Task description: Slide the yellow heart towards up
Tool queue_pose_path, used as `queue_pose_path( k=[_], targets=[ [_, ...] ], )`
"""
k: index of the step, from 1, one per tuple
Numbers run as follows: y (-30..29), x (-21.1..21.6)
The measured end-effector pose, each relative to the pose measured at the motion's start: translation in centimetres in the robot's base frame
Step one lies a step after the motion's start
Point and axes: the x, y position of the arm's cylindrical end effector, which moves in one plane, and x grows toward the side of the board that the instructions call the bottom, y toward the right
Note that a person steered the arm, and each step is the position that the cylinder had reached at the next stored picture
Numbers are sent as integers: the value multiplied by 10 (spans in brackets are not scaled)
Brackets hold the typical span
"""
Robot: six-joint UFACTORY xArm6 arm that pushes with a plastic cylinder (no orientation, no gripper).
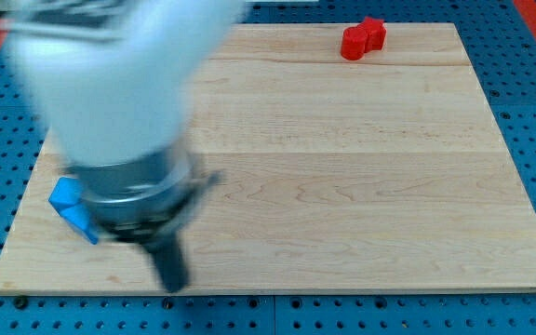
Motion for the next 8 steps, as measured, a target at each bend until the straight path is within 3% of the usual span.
queue_pose_path(
  k=[1, 3, 8],
  targets=[
    [-33, -10],
    [-35, -73],
    [-35, -101]
  ],
)
